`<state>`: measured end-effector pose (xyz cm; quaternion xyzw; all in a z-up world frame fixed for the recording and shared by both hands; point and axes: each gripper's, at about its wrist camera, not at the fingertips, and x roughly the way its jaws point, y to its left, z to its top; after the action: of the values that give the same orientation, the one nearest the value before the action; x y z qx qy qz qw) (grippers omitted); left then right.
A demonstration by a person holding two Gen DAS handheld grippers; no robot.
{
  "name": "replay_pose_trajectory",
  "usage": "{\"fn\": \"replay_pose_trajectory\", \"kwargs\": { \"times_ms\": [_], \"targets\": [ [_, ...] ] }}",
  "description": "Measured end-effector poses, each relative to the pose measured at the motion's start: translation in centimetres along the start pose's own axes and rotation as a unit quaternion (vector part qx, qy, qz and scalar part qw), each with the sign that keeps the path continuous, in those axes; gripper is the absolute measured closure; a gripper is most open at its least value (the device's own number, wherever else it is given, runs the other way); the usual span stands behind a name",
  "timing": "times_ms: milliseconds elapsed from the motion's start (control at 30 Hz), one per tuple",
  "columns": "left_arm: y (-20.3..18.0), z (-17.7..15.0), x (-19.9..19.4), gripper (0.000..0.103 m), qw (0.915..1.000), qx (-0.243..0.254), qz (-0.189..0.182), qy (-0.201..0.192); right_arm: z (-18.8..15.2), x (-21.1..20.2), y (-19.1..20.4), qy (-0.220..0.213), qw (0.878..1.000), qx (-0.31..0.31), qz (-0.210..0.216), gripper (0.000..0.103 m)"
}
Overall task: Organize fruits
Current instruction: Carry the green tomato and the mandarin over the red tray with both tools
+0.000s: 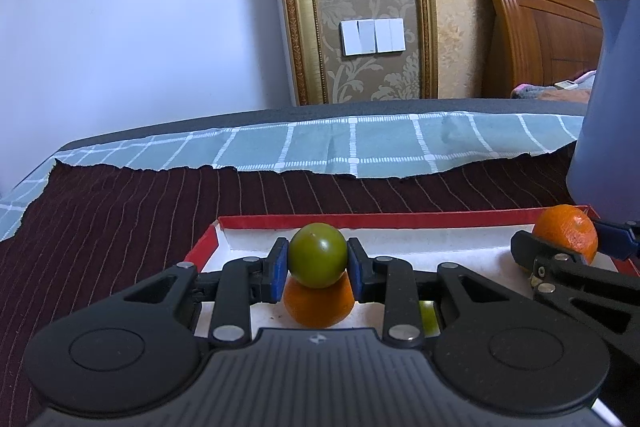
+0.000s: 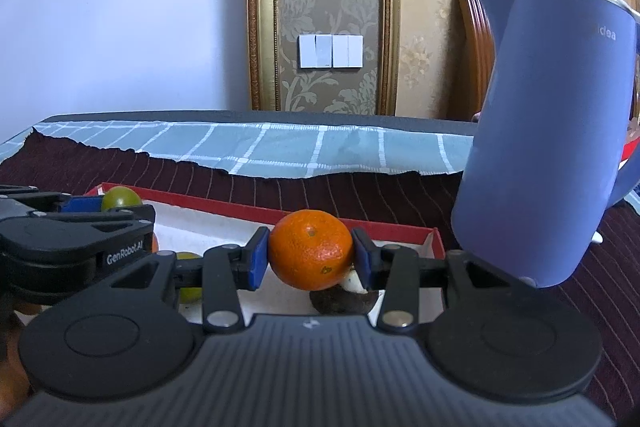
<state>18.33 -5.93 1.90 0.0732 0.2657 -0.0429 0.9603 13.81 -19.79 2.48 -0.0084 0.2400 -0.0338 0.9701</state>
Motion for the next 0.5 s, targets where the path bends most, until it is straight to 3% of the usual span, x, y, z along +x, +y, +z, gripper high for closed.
{"fn": "replay_pose_trajectory", "kwargs": {
  "times_ms": [500],
  "targets": [
    [-0.33, -0.36, -0.06, 0.073, 0.9999, 0.012, 0.005, -0.01, -0.11, -0.04, 0.18, -0.003, 1.0, -0.007, -0.007, 0.062]
  ]
}}
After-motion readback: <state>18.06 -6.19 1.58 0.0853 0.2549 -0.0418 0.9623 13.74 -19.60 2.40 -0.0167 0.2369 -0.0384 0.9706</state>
